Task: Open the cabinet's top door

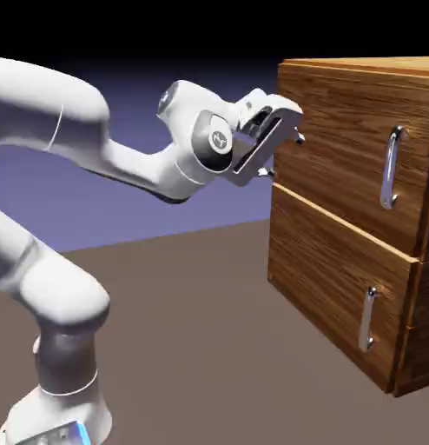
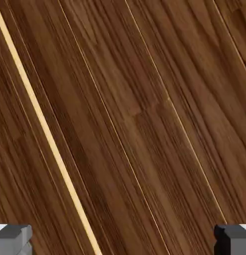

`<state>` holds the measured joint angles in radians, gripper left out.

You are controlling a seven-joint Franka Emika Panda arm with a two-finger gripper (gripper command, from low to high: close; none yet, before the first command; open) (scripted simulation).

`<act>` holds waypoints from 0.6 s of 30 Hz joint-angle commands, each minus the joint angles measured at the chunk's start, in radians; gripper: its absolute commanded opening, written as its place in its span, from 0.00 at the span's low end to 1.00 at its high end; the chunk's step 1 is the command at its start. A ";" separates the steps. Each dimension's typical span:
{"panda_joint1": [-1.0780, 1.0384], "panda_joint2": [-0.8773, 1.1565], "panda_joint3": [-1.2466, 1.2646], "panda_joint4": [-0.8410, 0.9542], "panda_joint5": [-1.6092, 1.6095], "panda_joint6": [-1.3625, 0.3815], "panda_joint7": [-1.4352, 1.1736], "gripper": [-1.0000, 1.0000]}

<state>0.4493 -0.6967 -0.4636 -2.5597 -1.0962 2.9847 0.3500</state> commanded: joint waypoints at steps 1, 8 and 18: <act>0.017 -0.005 -0.018 0.010 -0.044 -0.002 -0.016 0.50; 0.139 -0.040 -0.147 0.079 -0.348 -0.017 -0.124 0.50; 0.312 -0.091 -0.331 0.179 -0.783 -0.037 -0.279 0.50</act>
<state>0.7616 -0.7872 -0.7947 -2.3810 -1.8790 2.9474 0.0707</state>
